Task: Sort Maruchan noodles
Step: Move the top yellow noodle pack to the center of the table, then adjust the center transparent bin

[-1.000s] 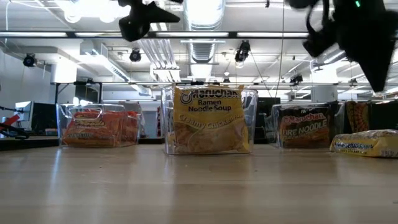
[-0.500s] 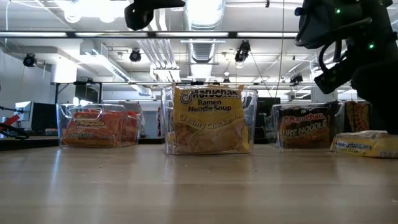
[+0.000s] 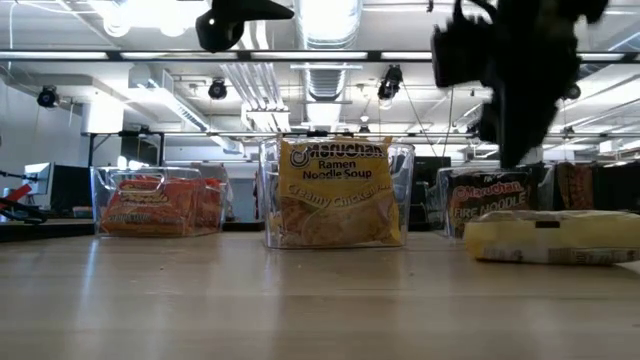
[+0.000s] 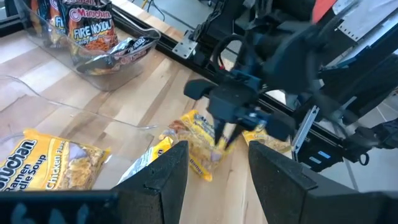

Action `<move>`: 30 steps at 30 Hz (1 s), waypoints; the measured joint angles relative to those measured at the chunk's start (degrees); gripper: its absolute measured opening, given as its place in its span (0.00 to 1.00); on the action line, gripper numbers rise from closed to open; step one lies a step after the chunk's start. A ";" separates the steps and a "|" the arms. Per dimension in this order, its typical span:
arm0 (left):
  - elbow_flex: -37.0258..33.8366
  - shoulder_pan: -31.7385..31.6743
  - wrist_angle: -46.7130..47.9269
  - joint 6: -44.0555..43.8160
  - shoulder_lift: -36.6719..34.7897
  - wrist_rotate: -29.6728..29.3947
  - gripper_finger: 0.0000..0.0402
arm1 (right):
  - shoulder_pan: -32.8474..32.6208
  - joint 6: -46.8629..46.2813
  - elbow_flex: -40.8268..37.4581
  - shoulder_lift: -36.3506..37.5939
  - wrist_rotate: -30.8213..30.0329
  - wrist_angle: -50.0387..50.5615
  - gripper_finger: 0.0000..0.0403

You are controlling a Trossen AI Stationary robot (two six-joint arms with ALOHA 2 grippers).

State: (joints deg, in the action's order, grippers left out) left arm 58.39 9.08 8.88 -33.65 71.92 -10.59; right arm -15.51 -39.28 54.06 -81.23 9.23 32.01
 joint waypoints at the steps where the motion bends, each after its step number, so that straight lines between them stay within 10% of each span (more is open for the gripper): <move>1: 0.00 0.00 -0.01 -0.15 0.00 0.00 0.38 | 0.00 0.22 0.94 0.00 0.45 -0.47 0.18; 7: -0.01 0.00 1.22 -1.24 0.00 0.00 0.38 | -0.30 -1.30 6.24 0.17 0.14 4.61 0.18; 13: -1.70 0.00 5.40 -5.05 0.00 0.02 0.38 | -0.02 -3.03 7.37 0.00 -13.88 1.66 0.17; 30: -8.84 0.21 11.28 -20.15 0.06 -0.92 0.38 | -0.09 29.78 8.28 -5.27 -23.33 -0.72 0.20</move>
State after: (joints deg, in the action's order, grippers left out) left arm 49.55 9.29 20.17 -53.81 71.98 -11.51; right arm -15.59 -9.51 62.34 -86.50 -14.09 31.29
